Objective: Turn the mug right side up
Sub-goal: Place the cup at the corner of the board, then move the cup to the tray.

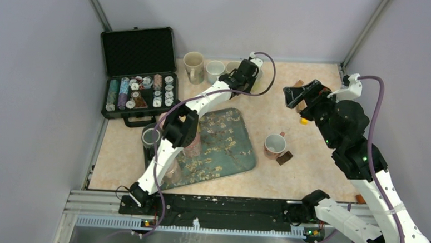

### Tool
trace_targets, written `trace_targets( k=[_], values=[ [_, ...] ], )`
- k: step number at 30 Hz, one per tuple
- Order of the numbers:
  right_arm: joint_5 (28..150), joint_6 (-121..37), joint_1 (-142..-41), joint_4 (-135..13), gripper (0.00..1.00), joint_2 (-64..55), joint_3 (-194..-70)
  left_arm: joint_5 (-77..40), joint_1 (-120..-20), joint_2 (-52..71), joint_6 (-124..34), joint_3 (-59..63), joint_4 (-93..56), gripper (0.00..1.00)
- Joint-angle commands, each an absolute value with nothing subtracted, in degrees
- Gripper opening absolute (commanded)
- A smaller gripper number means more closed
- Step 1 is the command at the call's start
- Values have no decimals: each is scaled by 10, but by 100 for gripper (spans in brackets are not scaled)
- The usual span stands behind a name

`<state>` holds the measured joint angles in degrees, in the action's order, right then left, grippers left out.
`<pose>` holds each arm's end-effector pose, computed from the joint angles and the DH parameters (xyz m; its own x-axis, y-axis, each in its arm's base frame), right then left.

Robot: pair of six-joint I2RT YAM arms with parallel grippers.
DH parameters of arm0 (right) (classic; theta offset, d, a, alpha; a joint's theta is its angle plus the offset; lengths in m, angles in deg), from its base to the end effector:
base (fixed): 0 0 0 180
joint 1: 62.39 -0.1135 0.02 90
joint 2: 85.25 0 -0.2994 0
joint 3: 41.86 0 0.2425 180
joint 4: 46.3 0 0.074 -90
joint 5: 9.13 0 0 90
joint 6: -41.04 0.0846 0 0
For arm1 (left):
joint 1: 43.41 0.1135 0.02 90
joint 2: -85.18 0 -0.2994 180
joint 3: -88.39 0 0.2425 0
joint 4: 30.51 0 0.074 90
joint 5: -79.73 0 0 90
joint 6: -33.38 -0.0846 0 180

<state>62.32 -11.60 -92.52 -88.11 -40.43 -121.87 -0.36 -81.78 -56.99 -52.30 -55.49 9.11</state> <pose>0.1510 0.0565 0.4465 -0.2022 0.5478 -0.8118 -0.1005 0.8129 0.5736 0.4975 -0.3753 0.2077 -0.5184 0.3158 -0.7947 0.4673 0.8829 0.0460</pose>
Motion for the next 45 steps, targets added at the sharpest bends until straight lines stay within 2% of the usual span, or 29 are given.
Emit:
trace_targets(
  k=[1,5,19,27,36,41,45],
  values=[
    [631,-112,-925,-858,99,-404,-1233,-3,-816,-552,-528,-591,28,22],
    [632,-112,-925,-858,99,-404,-1233,-8,-816,-551,-528,-591,26,29],
    [640,-114,-925,-859,99,-403,-1230,-22,-818,-538,-523,-587,26,39],
    [665,-127,-925,-866,99,-390,-1230,-54,-817,-470,-495,-520,-7,61],
    [671,-128,-925,-868,99,-393,-1216,-99,-817,-356,-451,-415,-35,90],
    [683,-128,-925,-865,99,-394,-1199,-113,-814,-263,-434,-317,-32,98],
    [698,-133,-925,-864,99,-384,-1185,-109,-811,-172,-422,-216,-29,98]
  ],
)
